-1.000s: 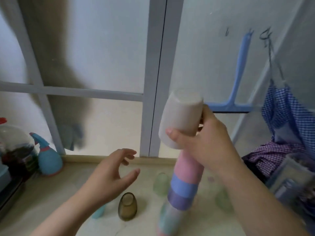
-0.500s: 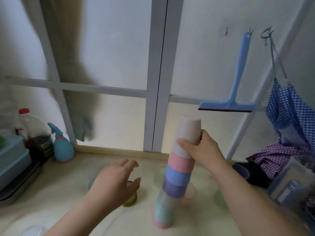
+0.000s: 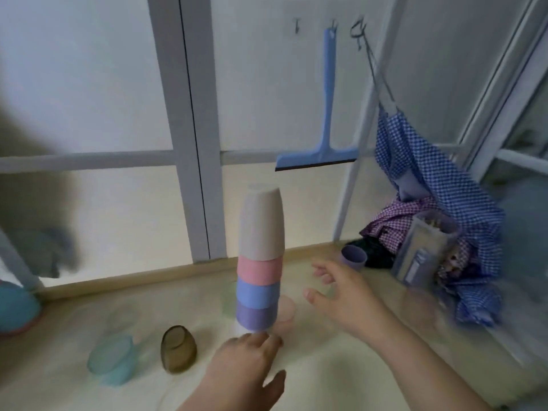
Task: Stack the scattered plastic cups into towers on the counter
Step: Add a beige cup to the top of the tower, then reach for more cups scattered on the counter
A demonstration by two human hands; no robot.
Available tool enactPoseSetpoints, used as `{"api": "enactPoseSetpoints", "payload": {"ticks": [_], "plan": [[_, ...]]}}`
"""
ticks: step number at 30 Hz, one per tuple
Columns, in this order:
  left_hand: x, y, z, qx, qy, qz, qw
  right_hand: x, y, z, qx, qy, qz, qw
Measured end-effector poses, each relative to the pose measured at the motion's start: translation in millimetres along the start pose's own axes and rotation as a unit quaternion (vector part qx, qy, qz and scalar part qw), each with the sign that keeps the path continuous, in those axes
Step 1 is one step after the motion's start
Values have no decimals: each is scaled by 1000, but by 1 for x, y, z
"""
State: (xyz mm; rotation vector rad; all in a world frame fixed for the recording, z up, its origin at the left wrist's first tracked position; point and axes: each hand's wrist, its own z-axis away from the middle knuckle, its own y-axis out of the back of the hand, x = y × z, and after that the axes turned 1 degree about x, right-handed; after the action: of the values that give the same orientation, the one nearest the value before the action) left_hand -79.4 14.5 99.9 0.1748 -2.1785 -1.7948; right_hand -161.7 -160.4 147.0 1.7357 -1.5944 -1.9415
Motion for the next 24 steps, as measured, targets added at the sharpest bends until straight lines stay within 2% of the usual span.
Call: {"api": "enactPoseSetpoints", "payload": {"ticks": [3,5,13,15,20,24], "plan": [[14,-8,-11,14,-21,43,999,17,9,15,9,-15,29,999],[23,-18,-16,-19,-20,97,995,31,13,29,8,-20,52,998],[40,-42,-61,-19,-27,64,997,90,28,20,-21,-67,111,991],[44,-51,-81,-13,-14,59,998,107,31,5,-41,-64,113,991],[62,-77,-148,-62,53,22,996,165,52,-40,-106,-44,150,982],[78,-96,-202,-54,90,18,994,220,71,-85,-142,-35,190,971]]}}
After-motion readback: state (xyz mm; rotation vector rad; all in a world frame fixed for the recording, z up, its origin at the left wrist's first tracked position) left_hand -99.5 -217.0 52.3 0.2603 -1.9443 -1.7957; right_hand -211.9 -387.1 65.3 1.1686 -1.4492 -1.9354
